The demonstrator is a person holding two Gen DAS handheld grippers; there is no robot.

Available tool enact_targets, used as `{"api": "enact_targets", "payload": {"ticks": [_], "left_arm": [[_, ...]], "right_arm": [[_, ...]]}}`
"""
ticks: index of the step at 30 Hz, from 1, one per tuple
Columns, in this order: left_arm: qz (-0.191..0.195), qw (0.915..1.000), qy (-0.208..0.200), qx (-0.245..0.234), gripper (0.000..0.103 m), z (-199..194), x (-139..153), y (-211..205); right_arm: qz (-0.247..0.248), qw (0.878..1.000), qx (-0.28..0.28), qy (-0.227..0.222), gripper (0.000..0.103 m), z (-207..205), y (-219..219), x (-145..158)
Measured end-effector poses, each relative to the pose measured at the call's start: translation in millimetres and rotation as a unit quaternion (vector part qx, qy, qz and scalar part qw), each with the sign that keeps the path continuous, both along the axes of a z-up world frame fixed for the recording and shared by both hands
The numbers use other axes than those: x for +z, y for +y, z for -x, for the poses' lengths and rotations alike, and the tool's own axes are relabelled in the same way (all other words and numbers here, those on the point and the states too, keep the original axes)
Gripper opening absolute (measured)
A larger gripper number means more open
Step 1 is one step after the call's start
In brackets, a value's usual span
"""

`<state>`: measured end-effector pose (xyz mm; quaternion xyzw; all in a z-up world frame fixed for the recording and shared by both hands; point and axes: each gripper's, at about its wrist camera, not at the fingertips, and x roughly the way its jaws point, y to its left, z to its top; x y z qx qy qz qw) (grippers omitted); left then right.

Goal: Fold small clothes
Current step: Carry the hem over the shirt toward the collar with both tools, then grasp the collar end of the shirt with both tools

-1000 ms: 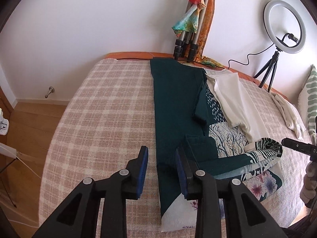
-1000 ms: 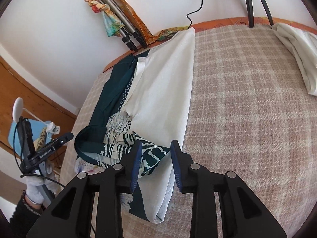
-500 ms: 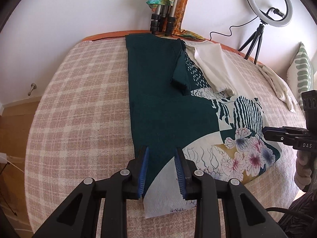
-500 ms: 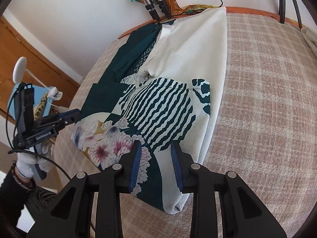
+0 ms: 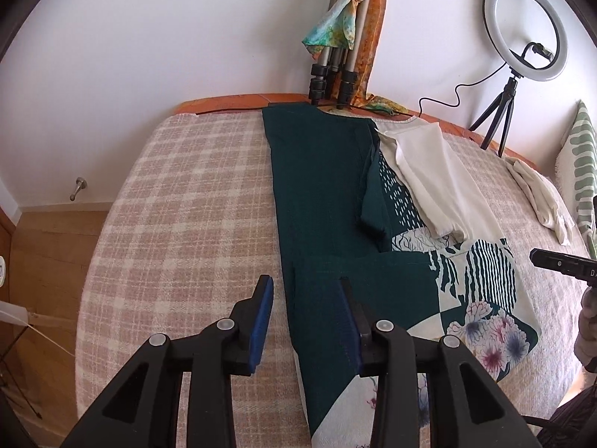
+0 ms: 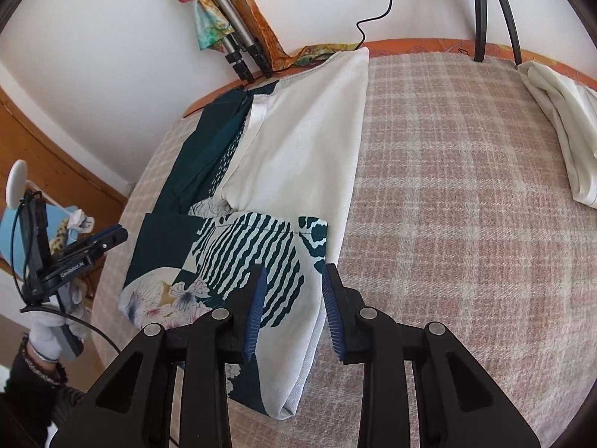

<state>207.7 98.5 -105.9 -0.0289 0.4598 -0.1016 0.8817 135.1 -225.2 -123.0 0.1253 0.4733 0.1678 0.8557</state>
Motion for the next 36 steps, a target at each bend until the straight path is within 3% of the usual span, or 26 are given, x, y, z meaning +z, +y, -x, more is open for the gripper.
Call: {"api": "enact_targets", "payload": {"ticks": [5,9,15,22,29,36], "left_arm": [[0.034,0.9993,-0.011,0.013,0.042,-37,14,12],[0.025,0.9995,-0.019,0.007,0.047,-70,19,15],[0.03,0.9993,-0.01,0.021,0.047,-122,5,24],[0.015,0.9997,-0.005,0.017,0.05,-172,-19,21],[-0.013,0.9998,-0.004,0.012,0.05,-216,-41,12],[-0.019,0.9998,-0.004,0.005,0.05,-247,-57,0]], "right_arm": [[-0.024,0.999,-0.029,-0.015,0.03,-22,-18,20],[-0.02,0.999,-0.042,-0.025,0.035,-52,-24,33],[0.02,0.999,-0.034,-0.031,0.035,-112,-18,35],[0.016,0.999,-0.04,-0.017,0.039,-187,-20,18],[0.061,0.996,-0.06,-0.014,0.039,-238,-17,-8],[0.157,0.986,-0.037,-0.042,0.039,-261,5,-13]]}}
